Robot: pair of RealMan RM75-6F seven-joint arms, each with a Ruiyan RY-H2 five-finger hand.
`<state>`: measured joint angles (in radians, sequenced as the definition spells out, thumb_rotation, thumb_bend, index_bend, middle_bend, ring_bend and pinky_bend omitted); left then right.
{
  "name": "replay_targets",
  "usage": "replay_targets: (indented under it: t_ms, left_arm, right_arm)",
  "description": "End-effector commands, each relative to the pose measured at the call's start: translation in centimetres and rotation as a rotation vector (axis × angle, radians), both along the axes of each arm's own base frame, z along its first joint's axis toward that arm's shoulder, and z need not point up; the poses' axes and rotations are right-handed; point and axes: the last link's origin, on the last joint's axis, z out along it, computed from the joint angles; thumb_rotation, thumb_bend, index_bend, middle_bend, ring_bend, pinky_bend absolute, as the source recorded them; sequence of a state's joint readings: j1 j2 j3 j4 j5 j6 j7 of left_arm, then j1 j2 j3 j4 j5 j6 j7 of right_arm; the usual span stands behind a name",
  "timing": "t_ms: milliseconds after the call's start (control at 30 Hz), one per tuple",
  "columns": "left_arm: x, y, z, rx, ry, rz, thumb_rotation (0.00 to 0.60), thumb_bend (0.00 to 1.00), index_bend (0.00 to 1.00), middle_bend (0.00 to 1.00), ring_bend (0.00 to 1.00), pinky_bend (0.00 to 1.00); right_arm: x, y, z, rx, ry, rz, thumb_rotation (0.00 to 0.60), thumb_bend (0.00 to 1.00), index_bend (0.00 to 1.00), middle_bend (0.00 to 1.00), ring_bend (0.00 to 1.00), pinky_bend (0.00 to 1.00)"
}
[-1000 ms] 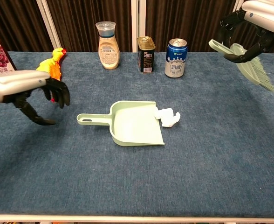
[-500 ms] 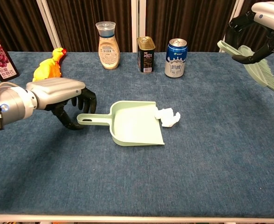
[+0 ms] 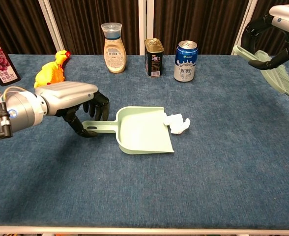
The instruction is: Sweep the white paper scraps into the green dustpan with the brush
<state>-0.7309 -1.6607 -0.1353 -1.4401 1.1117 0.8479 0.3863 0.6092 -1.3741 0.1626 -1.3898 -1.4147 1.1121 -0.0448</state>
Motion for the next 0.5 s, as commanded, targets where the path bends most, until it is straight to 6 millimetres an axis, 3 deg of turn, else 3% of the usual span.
replay_targets:
  t_ms: [33,300,500]
  left_arm:
    - [0.06,0.16,-0.19,0.006,0.005,0.003,0.6,0.25,0.45,0.49,0.42,0.38]
    - [0.16,0.23,-0.33,0.032,-0.017,0.011,0.6,0.3,0.56,0.58,0.48,0.44]
    - [-0.4,-0.04,0.08,0.02,-0.025,0.015,0.6,0.34,0.59,0.61,0.5,0.45]
  right_arm:
    - [-0.1,0.02,0.03,-0.001,0.001,-0.002,0.6,0.43,0.75,0.59,0.33,0.17]
    - [-0.44,0.1,0.12,-0.003,0.005,-0.009,0.6,0.43,0.76,0.59,0.33,0.16]
    - [-0.47,0.35,-0.35,0.021,-0.015,-0.014,0.6,0.43,0.76,0.59,0.33,0.15]
